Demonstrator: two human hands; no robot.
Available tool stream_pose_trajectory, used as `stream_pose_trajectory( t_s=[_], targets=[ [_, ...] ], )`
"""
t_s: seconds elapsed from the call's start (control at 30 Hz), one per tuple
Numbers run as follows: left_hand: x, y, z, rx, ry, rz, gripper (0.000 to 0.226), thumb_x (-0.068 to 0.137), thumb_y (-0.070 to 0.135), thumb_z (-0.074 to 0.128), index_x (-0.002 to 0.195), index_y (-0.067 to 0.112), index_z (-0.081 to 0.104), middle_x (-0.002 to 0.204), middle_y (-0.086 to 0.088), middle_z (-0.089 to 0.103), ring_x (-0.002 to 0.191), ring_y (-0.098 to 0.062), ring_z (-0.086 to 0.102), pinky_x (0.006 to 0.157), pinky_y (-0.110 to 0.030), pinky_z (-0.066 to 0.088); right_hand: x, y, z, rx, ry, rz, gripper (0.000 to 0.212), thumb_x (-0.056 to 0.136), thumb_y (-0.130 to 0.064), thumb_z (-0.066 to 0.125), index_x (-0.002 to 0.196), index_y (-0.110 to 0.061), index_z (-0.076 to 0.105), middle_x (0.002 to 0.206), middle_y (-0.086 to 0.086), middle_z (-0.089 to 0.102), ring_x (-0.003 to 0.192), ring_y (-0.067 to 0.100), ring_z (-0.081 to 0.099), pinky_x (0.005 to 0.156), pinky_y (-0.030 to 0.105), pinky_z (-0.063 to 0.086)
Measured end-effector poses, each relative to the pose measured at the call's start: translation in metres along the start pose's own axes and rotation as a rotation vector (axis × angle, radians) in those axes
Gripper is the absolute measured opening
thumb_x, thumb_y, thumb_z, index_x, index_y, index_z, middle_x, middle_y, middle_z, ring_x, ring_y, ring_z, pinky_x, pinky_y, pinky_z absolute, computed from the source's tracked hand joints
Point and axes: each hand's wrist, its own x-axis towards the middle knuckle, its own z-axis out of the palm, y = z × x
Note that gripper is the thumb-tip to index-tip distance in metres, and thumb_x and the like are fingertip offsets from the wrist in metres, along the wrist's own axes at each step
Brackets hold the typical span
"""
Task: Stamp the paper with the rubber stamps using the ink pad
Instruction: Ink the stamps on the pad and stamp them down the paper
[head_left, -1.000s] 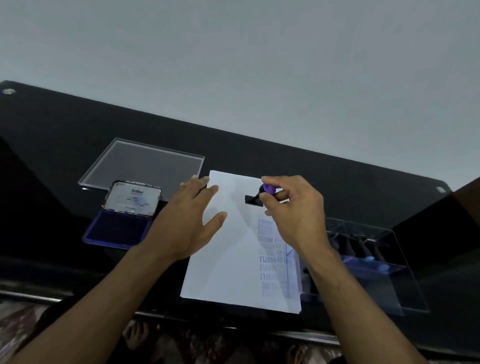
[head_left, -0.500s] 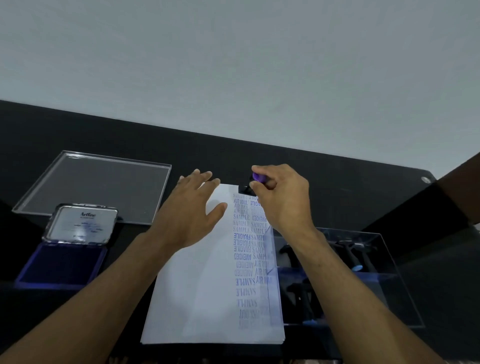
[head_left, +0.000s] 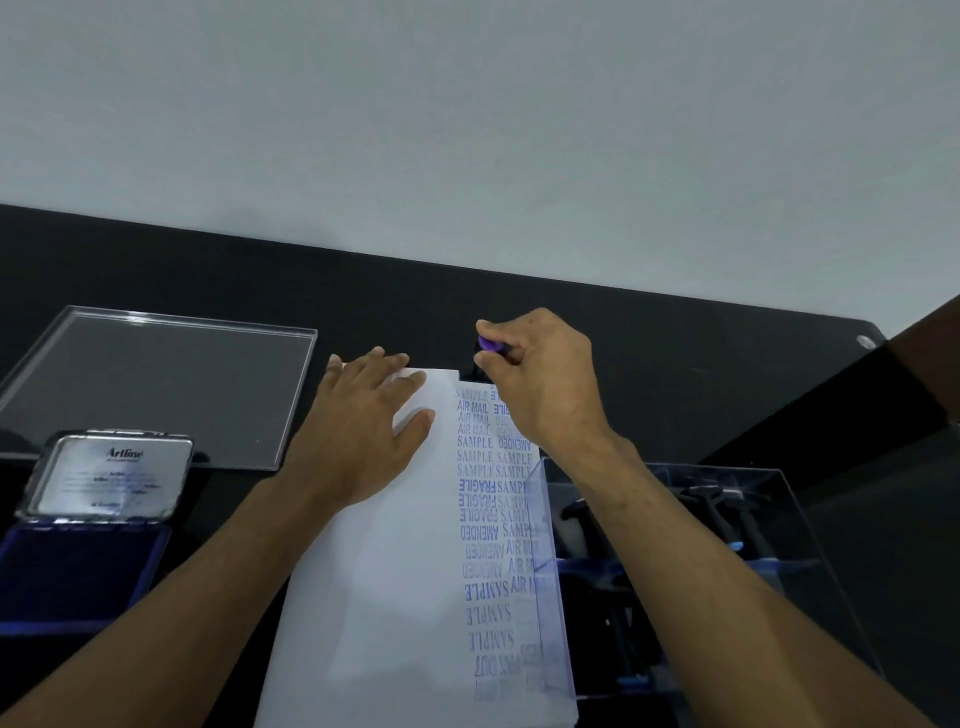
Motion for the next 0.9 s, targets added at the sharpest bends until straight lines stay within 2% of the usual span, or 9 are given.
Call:
stream_pose_trajectory(
  t_s=[0.3,0.5,0.57,0.67,0.73,0.9],
  targets=[
    [0.001,-0.005,0.006,0.02,0.025,0.017,0.066,0.094,0.062,0.03,0.146,0.026,0.052,0.158,0.001,0.04,0.151,-0.02,0.025,0.125,-0.05,0.005,0.004,0.003,0.009,-0.032,-0.025,0.023,0.036,0.088,-0.024,0.071,0.123,-0.017,0.068,0.117,-0.002,0.067,0.098,0.01,0.064,0.093,0.023,0.053],
    [0.001,-0.004,0.007,0.034,0.033,0.013,0.073,0.092,0.066,0.021,0.145,0.027,0.052,0.158,0.001,0.04,0.151,-0.02,0.025,0.123,-0.059,0.007,0.005,0.004,0.011,-0.035,-0.033,0.02,0.035,0.089,-0.023,0.071,0.123,-0.016,0.068,0.117,-0.001,0.067,0.098,0.009,0.063,0.091,0.02,0.051],
    [0.001,-0.004,0.007,0.032,0.033,0.015,0.078,0.09,0.068,0.017,0.145,0.027,0.052,0.158,0.001,0.04,0.151,-0.02,0.025,0.123,-0.059,0.007,0.006,0.005,0.012,-0.04,-0.038,0.018,0.035,0.089,-0.023,0.07,0.124,-0.016,0.068,0.116,-0.001,0.067,0.094,0.006,0.061,0.089,0.016,0.05],
    [0.001,-0.004,0.007,0.03,0.034,0.015,0.08,0.088,0.069,0.015,0.146,0.027,0.051,0.159,0.002,0.039,0.152,-0.019,0.023,0.124,-0.058,0.006,0.007,0.008,0.015,-0.052,-0.045,0.018,0.034,0.09,-0.023,0.07,0.124,-0.016,0.068,0.115,-0.002,0.067,0.087,0.002,0.056,0.076,0.004,0.042],
    [0.001,-0.004,0.007,0.029,0.029,0.014,0.082,0.088,0.07,0.013,0.147,0.028,0.05,0.16,0.002,0.038,0.152,-0.019,0.022,0.124,-0.057,0.004,0.008,0.01,0.017,-0.061,-0.052,0.023,0.035,0.09,-0.023,0.069,0.124,-0.016,0.067,0.115,-0.002,0.067,0.086,0.002,0.055,0.07,0.001,0.037],
    [0.002,-0.005,0.008,0.033,0.026,0.011,0.077,0.091,0.069,0.018,0.147,0.027,0.05,0.159,0.001,0.038,0.152,-0.02,0.024,0.124,-0.057,0.005,0.01,0.011,0.022,-0.101,-0.058,-0.001,0.034,0.09,-0.023,0.07,0.123,-0.017,0.068,0.115,-0.001,0.066,0.086,0.003,0.055,0.073,0.003,0.038]
  ],
)
